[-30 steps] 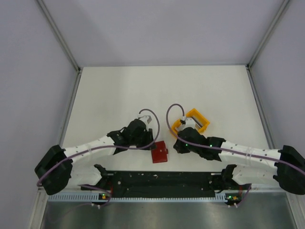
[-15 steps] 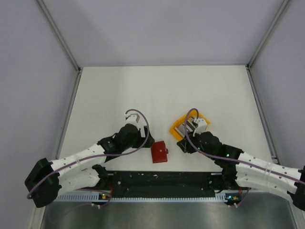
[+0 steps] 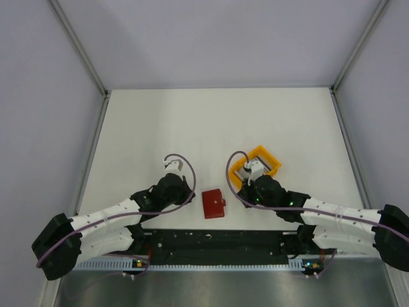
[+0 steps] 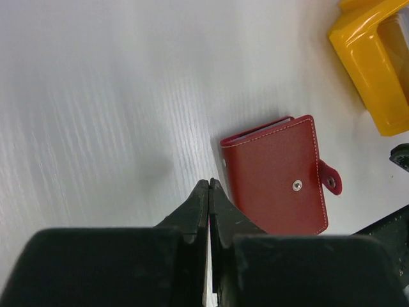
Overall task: Put the credit cards into the card holder
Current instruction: Close the card holder at the center of the board.
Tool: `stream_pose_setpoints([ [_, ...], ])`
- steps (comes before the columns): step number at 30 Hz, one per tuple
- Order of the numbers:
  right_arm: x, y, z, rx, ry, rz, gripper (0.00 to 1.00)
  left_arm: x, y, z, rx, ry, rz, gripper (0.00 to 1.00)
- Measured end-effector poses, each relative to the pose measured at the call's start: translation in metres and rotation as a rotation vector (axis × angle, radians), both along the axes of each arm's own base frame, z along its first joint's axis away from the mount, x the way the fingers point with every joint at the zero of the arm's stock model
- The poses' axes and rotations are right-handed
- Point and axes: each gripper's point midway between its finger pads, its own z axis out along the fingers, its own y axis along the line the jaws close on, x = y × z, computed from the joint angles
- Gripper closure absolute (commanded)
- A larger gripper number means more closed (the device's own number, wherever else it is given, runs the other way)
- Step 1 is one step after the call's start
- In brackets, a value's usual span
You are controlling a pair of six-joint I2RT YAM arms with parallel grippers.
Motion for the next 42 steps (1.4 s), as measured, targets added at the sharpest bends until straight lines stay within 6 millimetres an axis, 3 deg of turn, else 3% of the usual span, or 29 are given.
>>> stream_pose_setpoints([
  [5,-0.001,0.005,-0.008,-0.004,0.025,0.020,1.00,-0.013,-0.003,-0.016,-0.040,0.046,-0.024,1.00],
  [14,-0.010,0.018,-0.023,0.000,0.086,0.092,1.00,-0.022,-0.028,-0.016,-0.054,0.060,-0.116,1.00],
  [22,-0.012,0.025,-0.022,0.030,0.108,0.128,1.00,-0.023,-0.053,-0.015,-0.034,0.050,-0.187,1.00],
  [29,-0.016,0.034,-0.019,0.055,0.124,0.169,1.00,-0.025,-0.055,-0.024,-0.009,0.067,-0.199,1.00],
  [42,-0.017,0.040,-0.015,0.078,0.135,0.180,1.00,-0.030,-0.059,-0.016,-0.023,0.045,-0.230,1.00],
])
